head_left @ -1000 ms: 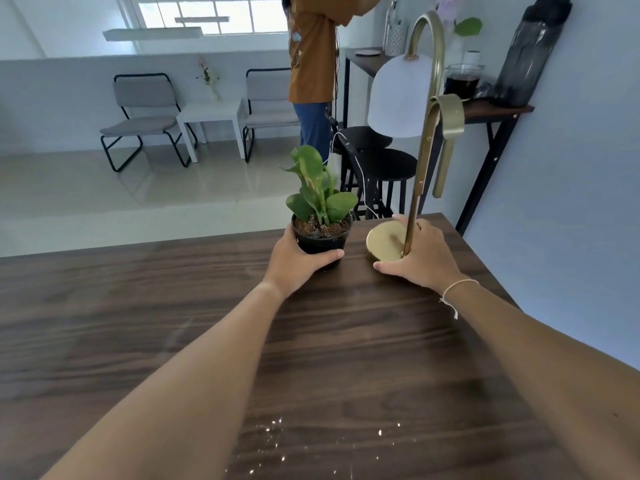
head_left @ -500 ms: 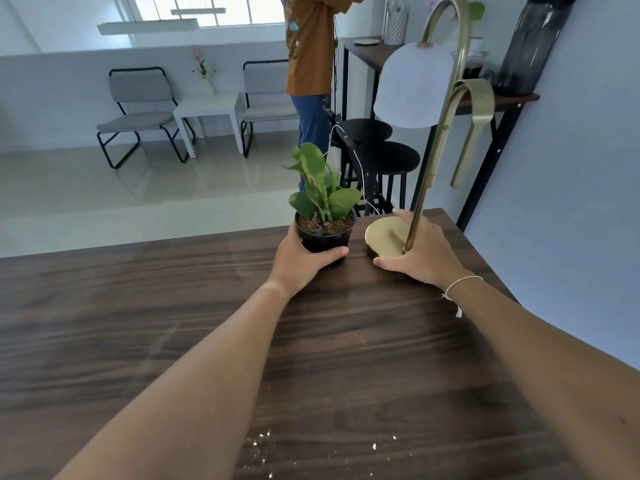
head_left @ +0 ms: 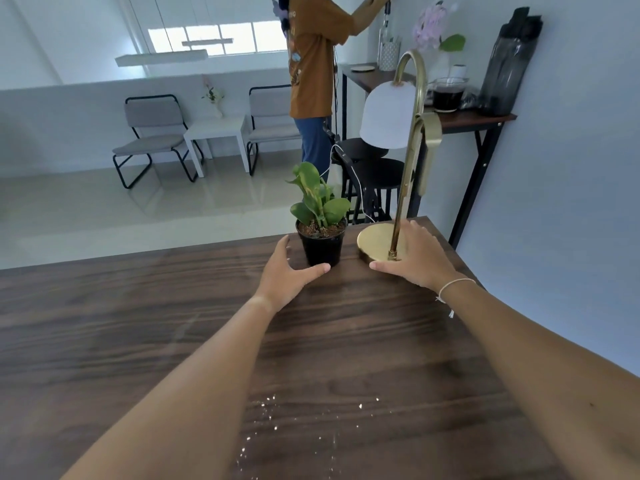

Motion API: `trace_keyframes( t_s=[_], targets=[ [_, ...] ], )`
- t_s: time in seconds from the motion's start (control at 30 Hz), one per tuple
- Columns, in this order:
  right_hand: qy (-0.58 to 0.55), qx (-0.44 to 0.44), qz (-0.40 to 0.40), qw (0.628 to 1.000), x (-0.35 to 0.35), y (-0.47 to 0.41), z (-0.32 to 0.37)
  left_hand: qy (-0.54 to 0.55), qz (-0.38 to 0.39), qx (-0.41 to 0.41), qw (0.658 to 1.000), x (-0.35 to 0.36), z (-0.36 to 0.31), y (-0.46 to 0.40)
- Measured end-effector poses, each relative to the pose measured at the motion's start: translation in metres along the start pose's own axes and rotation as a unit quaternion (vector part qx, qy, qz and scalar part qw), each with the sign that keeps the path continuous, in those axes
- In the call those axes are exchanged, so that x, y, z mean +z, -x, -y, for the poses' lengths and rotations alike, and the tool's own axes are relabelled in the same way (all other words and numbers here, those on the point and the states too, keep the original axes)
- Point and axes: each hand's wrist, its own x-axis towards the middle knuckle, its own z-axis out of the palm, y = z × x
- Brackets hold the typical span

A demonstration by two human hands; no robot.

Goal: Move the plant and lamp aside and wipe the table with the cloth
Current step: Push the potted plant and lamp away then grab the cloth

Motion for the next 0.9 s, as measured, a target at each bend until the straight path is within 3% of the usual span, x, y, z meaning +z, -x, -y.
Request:
trace_keyframes(
  t_s=[0.53, 0.9],
  targets=[
    [0.001, 0.056, -0.003, 0.998, -0.030, 0.199, 0.018, -0.064, 0.017, 0.089, 0.994, -0.033, -0.012, 0.165],
    [0.080, 0.127, -0.007, 0.989, -0.032, 0.386, 0.019, -0.150, 0.024, 0.143, 0.978, -0.064, 0.034, 0.299]
  ],
)
